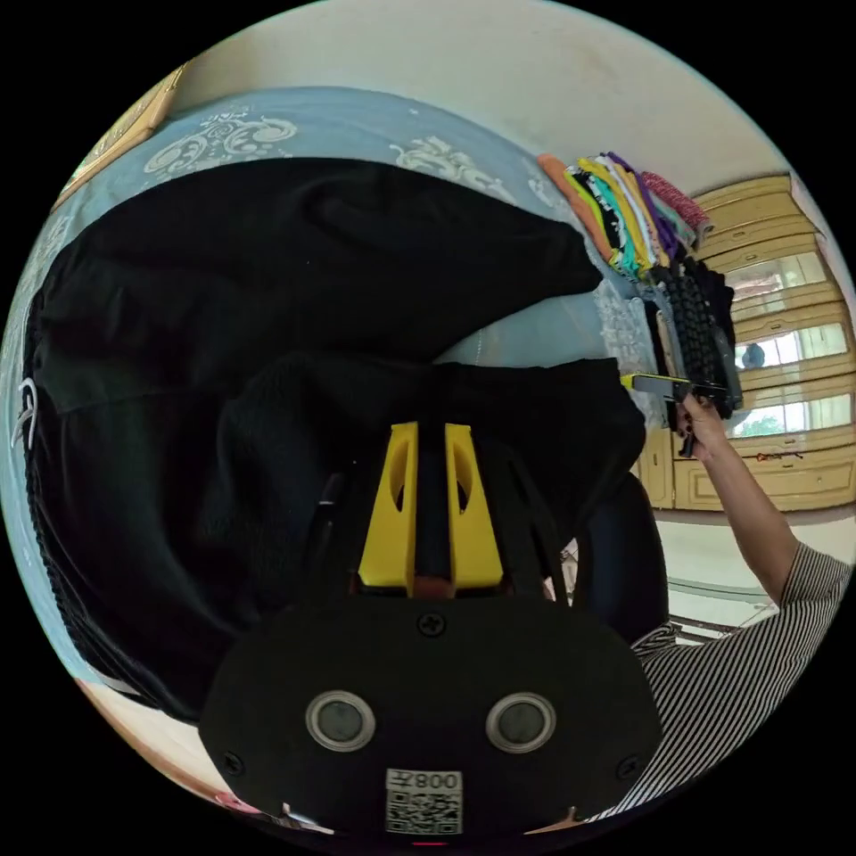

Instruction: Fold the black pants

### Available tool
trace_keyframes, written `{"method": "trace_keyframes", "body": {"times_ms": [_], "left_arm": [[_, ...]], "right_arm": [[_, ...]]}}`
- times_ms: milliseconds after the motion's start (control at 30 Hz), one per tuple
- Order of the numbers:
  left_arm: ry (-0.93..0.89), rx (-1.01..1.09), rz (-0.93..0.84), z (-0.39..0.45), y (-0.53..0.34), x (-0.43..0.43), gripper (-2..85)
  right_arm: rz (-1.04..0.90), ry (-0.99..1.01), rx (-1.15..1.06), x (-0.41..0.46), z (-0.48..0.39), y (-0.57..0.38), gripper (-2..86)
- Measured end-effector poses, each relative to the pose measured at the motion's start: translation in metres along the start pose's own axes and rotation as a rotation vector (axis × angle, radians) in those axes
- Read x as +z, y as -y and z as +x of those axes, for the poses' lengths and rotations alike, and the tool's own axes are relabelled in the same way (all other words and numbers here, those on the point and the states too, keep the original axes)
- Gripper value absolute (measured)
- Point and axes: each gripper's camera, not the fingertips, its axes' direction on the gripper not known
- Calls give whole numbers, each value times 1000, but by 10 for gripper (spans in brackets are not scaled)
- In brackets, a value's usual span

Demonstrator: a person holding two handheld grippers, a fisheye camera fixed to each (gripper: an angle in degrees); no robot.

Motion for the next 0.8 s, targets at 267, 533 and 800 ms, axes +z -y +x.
{"method": "trace_keyframes", "body": {"times_ms": [267, 533, 800], "left_arm": [[-105, 28, 96, 19, -21, 6, 10], [-50, -36, 152, -8, -90, -11, 54], [47, -588, 368, -109, -276, -59, 86]], "right_arm": [[132, 61, 10, -42, 42, -44, 2], [99, 111, 190, -6, 97, -78, 17], [136, 202, 237, 15, 115, -138, 72]]}}
